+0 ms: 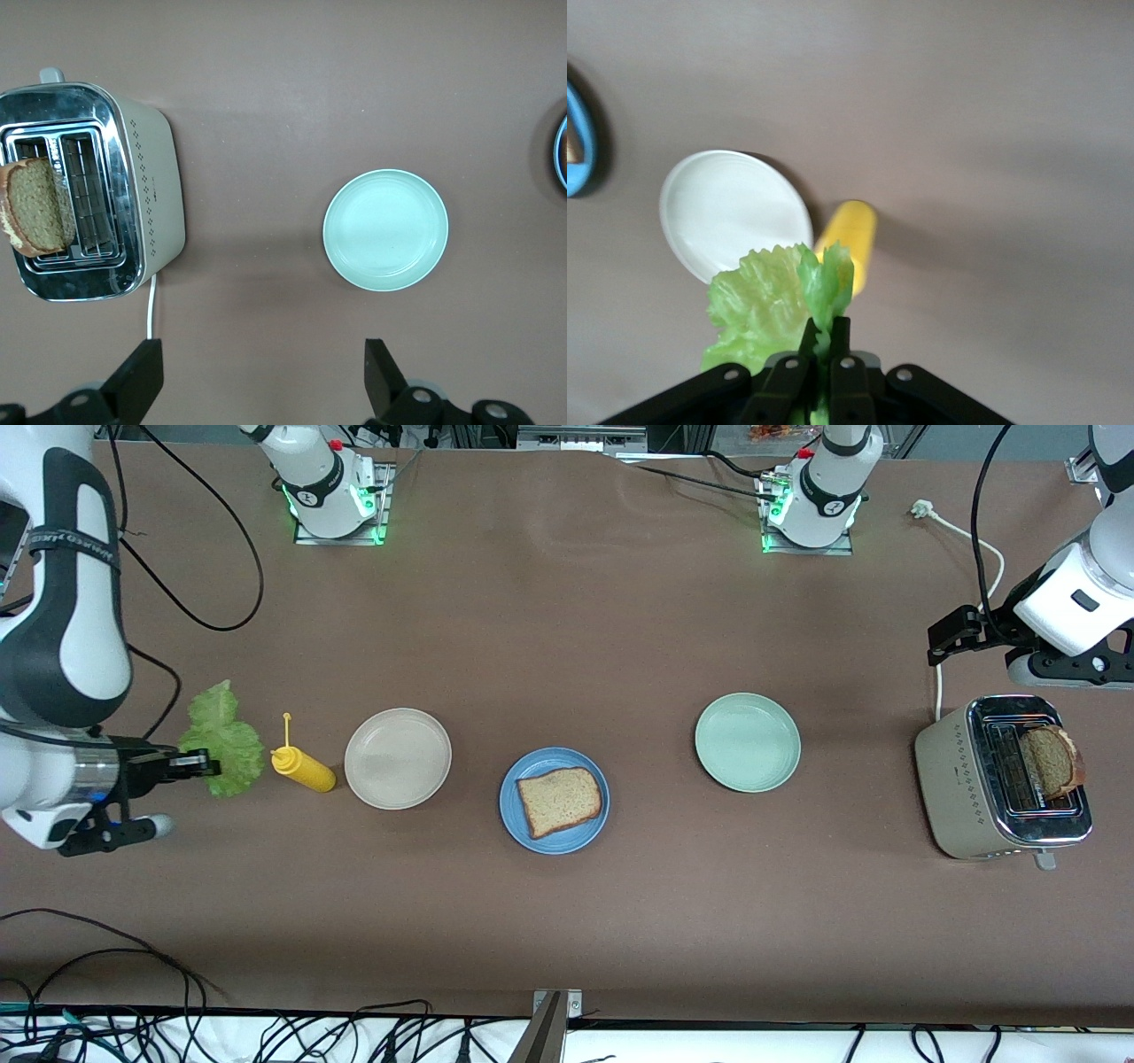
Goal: Make sandwich in blue plate with both arms
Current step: 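Lift the green lettuce leaf with the right gripper toward the blue plate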
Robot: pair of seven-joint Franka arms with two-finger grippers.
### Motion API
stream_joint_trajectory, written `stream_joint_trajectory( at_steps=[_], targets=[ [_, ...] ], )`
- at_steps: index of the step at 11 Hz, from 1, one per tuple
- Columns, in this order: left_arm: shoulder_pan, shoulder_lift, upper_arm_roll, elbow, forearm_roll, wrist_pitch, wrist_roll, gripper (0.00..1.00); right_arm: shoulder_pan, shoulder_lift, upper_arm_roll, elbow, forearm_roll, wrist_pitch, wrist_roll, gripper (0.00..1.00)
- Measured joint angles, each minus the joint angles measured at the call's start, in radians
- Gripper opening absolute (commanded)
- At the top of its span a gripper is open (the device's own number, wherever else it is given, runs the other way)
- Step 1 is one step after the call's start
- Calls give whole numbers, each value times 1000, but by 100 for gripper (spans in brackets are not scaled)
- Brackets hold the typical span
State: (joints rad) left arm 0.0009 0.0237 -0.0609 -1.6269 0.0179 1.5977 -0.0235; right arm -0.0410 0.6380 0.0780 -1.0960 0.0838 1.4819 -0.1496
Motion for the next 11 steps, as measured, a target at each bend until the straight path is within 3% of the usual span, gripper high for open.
stream_joint_trajectory(
  at_steps=[3,11],
  targets=[
    [0,-1,0,0,0,1,1,100,49,0,64,0,0,6,193,0],
    [0,-1,1,-1,-1,8,5,100,360,8,70,-1,-12,147,724,0]
  ],
)
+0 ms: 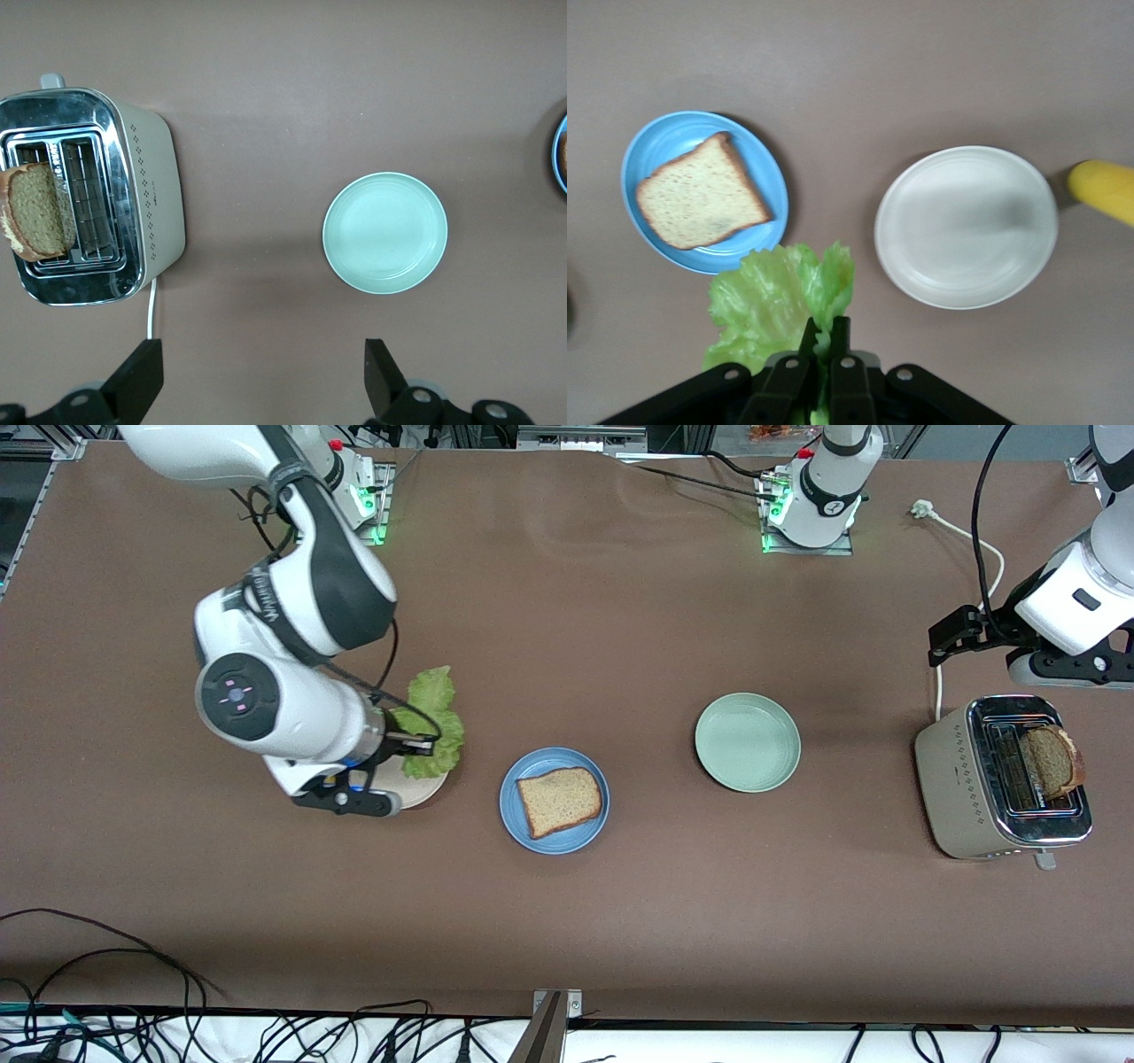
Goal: Make sandwich in blue plate with both arms
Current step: 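Lift the green lettuce leaf with the right gripper toward the blue plate, then lower the lettuce onto the bread and open the right gripper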
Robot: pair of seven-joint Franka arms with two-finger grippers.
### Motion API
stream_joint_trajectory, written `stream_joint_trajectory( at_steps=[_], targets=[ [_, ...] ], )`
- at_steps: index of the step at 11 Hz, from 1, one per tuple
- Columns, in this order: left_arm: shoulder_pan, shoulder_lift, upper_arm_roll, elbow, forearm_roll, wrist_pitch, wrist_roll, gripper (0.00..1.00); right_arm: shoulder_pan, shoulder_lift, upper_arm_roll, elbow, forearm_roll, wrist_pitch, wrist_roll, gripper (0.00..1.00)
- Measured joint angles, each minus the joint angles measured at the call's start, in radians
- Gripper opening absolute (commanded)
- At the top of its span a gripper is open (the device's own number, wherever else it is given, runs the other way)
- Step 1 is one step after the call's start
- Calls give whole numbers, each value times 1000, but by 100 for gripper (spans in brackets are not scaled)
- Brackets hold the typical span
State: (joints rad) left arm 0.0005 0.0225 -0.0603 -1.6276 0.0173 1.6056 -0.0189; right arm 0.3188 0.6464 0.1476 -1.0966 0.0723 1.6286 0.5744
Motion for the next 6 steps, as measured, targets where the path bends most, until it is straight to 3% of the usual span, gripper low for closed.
stream_joint_trajectory(
  at_steps=[6],
  targets=[
    [0,0,0,0,0,4,0,100,123,85,-1,-4,0,211,242,0]
  ],
)
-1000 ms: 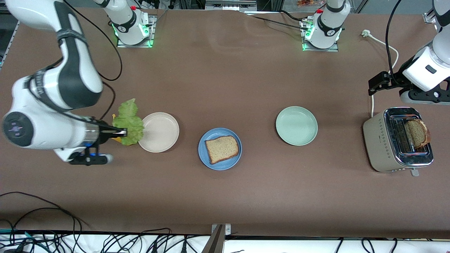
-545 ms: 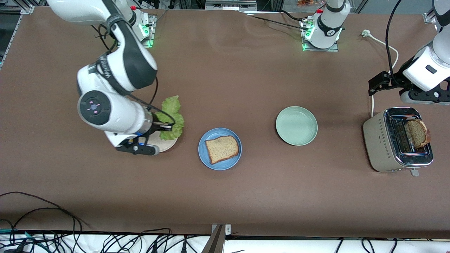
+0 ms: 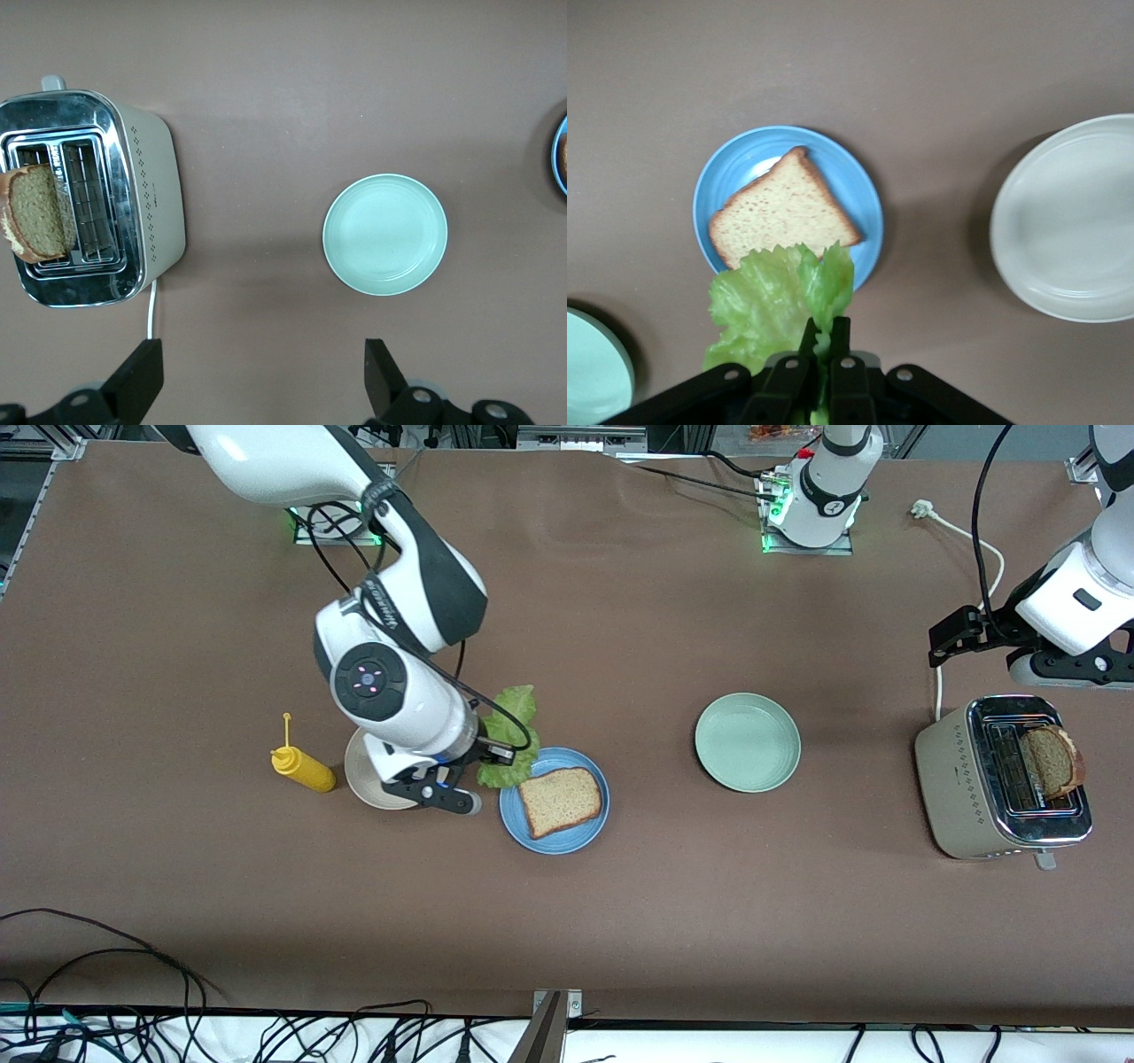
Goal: Make sandwich in blue plate with both arms
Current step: 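Lower the lettuce onto the bread and open the right gripper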
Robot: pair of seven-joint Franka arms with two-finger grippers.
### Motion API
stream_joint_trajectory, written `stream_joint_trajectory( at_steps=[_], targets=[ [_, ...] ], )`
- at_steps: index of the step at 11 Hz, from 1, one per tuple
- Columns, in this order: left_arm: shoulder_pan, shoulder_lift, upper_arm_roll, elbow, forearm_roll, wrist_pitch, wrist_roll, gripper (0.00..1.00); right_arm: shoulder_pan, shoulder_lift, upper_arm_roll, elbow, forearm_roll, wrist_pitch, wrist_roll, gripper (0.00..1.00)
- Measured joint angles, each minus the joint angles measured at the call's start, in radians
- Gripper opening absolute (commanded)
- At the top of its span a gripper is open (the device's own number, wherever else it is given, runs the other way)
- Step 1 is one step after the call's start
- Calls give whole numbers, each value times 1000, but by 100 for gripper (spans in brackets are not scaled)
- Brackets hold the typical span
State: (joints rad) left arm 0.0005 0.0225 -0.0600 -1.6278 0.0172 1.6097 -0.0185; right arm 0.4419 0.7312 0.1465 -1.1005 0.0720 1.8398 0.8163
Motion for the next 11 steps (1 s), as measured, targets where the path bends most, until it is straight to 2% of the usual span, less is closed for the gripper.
stream_joint_trajectory(
  at_steps=[4,11],
  targets=[
    [0,0,0,0,0,10,0,100,43,56,-1,0,-1,122,73,0],
    [0,0,4,0,0,23,0,100,60,219,-8,-9,-85,366,91,0]
  ],
)
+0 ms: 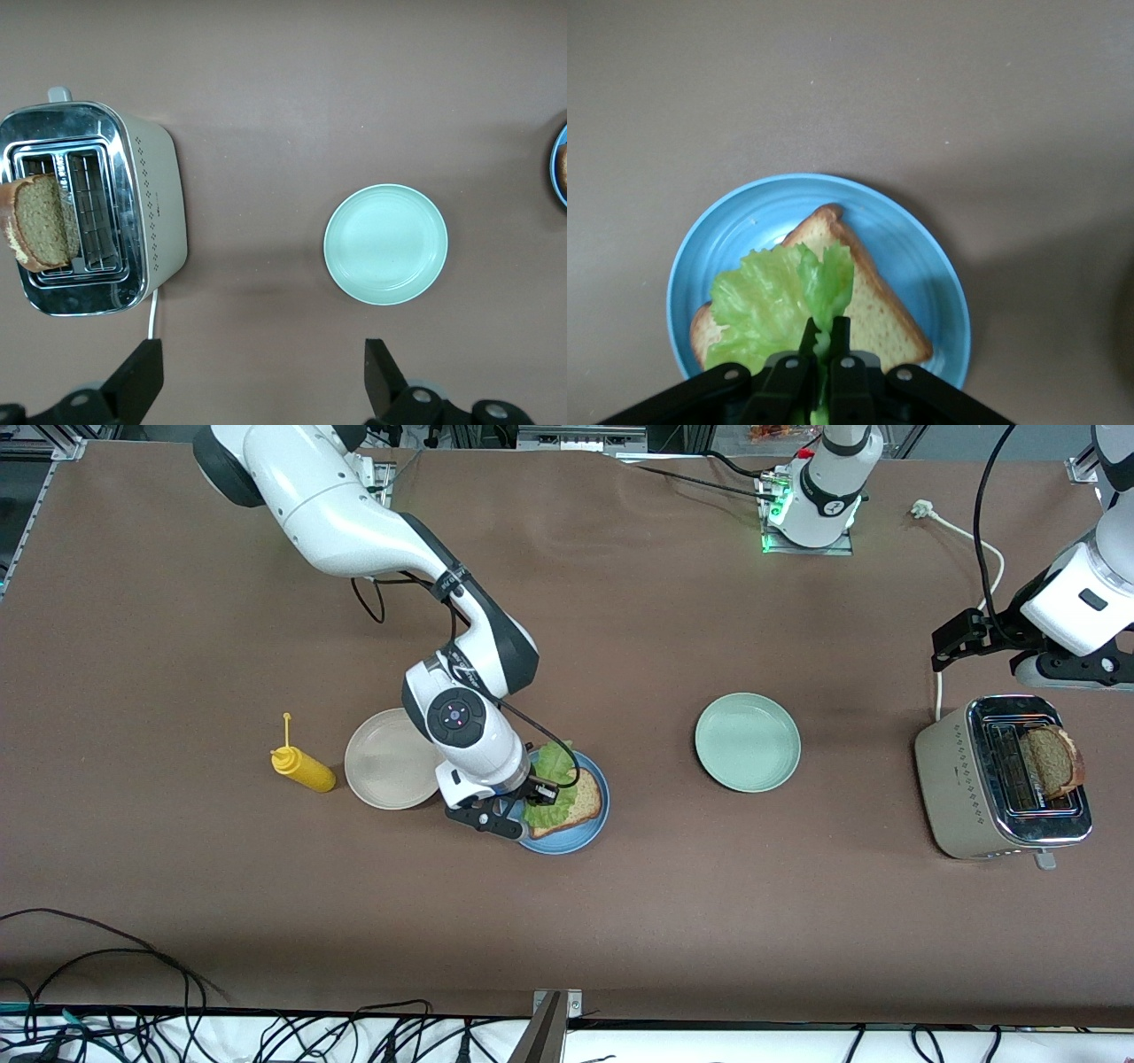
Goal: Make sandwich in blue plate with both arms
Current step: 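Lower the lettuce onto the bread and open the right gripper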
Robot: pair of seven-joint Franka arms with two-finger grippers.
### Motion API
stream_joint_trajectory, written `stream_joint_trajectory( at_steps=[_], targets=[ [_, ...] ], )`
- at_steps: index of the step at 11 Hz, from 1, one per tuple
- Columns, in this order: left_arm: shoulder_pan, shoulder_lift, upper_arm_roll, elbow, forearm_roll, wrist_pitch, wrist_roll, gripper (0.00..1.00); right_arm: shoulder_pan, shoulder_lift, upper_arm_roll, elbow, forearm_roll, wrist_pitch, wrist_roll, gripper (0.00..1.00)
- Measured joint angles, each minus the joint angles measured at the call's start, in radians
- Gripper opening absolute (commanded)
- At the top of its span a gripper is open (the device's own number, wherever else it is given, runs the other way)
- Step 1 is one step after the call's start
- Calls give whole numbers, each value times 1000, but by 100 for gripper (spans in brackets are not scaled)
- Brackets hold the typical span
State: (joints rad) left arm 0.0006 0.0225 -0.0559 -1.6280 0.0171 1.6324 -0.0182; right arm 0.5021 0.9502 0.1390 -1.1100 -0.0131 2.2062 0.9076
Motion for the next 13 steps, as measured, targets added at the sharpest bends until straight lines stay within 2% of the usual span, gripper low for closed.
stream_joint_trajectory(
  at_steps=[3,4,5,6,9,13],
  targets=[
    [0,0,6,0,0,4,0,100,16,30,0,0,-1,47,5,0],
    [0,1,9,0,0,6,0,100,22,35,-1,0,-3,57,12,26],
    [0,1,13,0,0,11,0,100,25,41,-2,0,-4,68,21,79],
    [0,1,16,0,0,14,0,100,27,45,-2,0,-4,74,27,100],
    [0,5,20,0,0,31,0,100,26,50,-15,0,-11,89,27,100],
    [3,41,99,-1,0,69,84,100,10,46,-30,11,-13,93,-5,100]
  ],
)
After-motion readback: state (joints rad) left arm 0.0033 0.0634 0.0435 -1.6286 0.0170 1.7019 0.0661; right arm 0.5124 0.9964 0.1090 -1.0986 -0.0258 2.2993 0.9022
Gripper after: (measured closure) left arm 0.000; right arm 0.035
